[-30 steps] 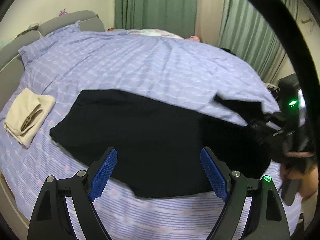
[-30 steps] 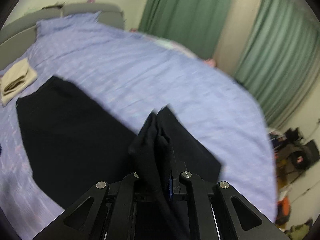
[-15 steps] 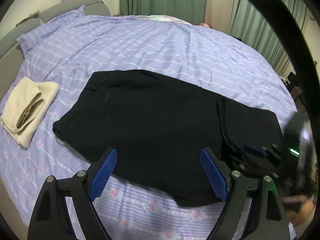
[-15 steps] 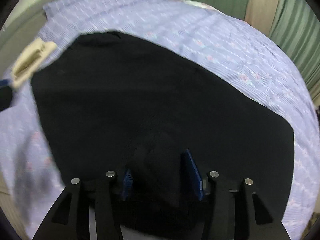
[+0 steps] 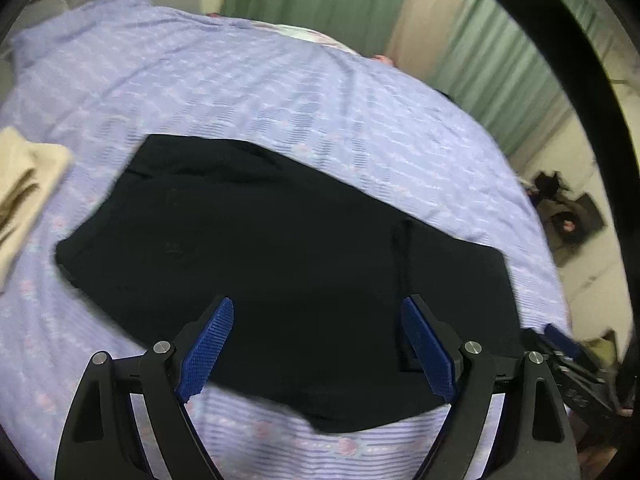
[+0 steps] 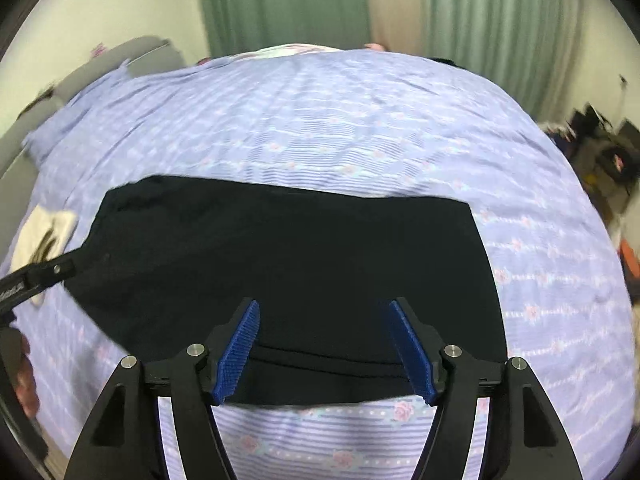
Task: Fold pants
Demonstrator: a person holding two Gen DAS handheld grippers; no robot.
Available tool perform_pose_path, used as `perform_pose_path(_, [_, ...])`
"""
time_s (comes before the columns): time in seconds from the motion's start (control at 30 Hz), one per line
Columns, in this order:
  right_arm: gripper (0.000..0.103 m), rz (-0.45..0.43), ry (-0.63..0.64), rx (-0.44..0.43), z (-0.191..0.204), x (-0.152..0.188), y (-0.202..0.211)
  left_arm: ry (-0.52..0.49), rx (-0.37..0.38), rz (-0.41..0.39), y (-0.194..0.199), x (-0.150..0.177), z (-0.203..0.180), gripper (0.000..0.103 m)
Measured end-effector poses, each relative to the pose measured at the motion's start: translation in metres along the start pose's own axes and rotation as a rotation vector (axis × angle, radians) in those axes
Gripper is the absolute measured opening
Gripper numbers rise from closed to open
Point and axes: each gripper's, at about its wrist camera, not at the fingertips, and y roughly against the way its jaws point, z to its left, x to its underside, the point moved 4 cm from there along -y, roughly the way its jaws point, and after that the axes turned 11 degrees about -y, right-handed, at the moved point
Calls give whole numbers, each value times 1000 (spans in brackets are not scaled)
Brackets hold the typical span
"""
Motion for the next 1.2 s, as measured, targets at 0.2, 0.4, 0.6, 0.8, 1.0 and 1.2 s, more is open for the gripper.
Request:
perform_pose_path(0.2, [64,44,35,-70,19,19,-23,-137,56,40,-21,7,-30,82])
perform_pose_path(0.4, [47,135,153,-129,59,37,-65,-144,16,99,-28,27,-28,82])
perform_pose_path(0.6, [34,210,136,-121,63,44,-95,-120,7,111,-26,32,-19,82])
perform_pose_path(0.8, [10,204,189,-105,70,48,-97,-109,11,108,-22,32,-16,82])
perform_pose_path(1.0, [9,102,176,-149,80,31,-54,-91,0,89,-16,32,-6,83])
perform_pose_path(1.2, [10,204,179,-135,87,54,-84,-74,-33,102,-15,34,0,83])
